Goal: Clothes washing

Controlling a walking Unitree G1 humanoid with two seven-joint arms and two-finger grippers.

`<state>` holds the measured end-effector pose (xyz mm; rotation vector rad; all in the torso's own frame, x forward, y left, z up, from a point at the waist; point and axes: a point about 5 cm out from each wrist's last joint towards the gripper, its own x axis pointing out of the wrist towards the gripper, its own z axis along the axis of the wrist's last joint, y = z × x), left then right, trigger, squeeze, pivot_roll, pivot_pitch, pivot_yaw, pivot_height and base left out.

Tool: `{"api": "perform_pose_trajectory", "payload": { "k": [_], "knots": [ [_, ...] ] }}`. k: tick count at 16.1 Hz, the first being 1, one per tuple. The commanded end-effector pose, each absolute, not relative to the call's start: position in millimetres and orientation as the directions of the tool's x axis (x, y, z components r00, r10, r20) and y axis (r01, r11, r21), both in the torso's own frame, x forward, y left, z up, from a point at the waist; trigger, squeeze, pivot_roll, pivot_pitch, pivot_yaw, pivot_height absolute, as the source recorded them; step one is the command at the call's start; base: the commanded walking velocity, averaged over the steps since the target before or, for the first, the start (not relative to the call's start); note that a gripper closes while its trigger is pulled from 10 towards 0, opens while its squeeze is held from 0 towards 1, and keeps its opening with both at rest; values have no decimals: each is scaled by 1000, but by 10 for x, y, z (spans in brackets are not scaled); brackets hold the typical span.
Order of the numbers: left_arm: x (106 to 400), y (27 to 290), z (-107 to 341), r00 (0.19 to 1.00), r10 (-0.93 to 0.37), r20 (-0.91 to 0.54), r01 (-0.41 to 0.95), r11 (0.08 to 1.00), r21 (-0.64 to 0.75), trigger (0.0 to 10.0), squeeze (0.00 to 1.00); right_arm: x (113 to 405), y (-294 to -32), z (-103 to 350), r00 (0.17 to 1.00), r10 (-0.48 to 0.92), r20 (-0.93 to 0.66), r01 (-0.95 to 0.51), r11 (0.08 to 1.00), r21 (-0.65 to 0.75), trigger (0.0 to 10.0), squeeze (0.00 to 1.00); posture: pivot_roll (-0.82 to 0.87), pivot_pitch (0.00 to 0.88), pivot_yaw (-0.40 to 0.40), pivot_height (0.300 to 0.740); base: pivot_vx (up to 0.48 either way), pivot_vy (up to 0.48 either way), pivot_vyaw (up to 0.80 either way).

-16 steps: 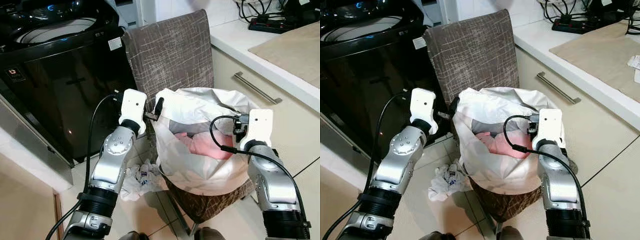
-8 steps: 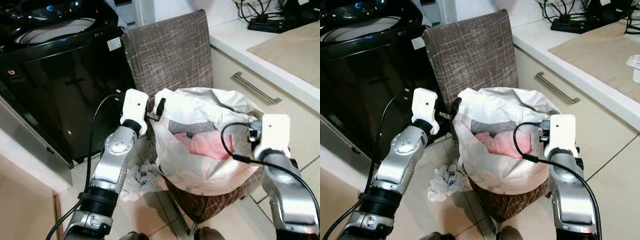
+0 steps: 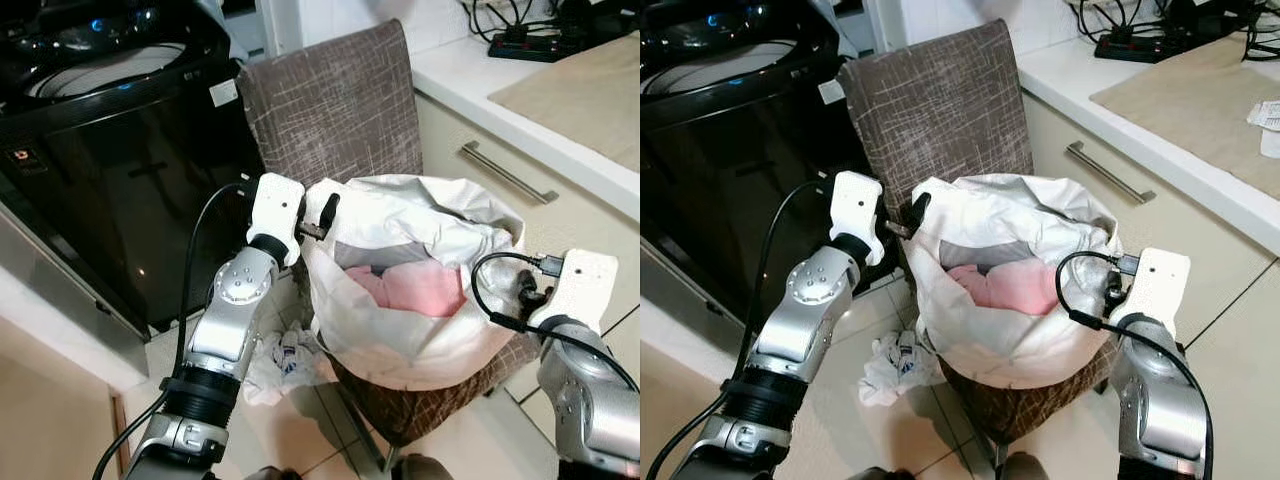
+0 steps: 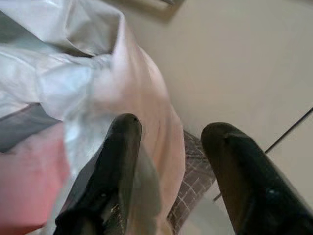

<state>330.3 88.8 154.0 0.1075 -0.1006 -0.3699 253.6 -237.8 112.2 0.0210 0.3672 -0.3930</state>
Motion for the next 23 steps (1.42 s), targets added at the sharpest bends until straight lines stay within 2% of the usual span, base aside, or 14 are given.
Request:
{"api": "perform_pose_trajectory", "payload": {
  "k": [1,2,3,7,9,16,17,18,23],
  "knots": [
    [3333,895,1578,924,-373,85,361,923,131,10000,0,2580,-2401,1149,863,-369,-346,380,924,-37,10000,1000,-309,44,136,740,0,0,0],
    [3334,905,1582,925,-370,87,358,924,132,10000,0,2601,-2423,1101,855,-359,-374,376,926,-27,10000,1000,-305,42,135,740,0,0,0],
    [3334,915,1587,926,-367,89,354,926,132,10000,0,2638,-2414,1078,859,-330,-392,357,934,-4,10000,0,-302,43,133,740,0,0,0],
    [3327,922,1595,928,-361,94,348,928,133,10000,0,2692,-2326,1114,876,-282,-392,317,948,26,10000,0,-297,42,130,740,0,0,0],
    [3329,926,1628,929,-355,104,341,931,133,10000,0,2682,-2160,1088,886,-218,-410,275,957,86,10000,0,-293,43,125,740,0,0,0],
    [3342,922,1638,928,-355,109,339,930,140,10000,0,2623,-1992,1088,888,-175,-426,246,962,118,10000,0,-293,43,122,740,0,0,0],
    [3344,922,1639,928,-355,109,339,930,140,10000,0,2625,-1991,1105,890,-176,-421,245,963,114,9216,0,-294,42,122,740,0,0,0],
    [3348,922,1640,929,-354,110,338,930,141,10000,0,2631,-1998,1149,896,-178,-407,240,965,107,0,0,-295,41,121,740,0,0,0],
    [3346,906,1626,929,-355,105,339,930,140,10000,0,2647,-2026,1139,899,-185,-397,239,967,91,0,0,-299,45,117,740,0,0,0]
  ]
}}
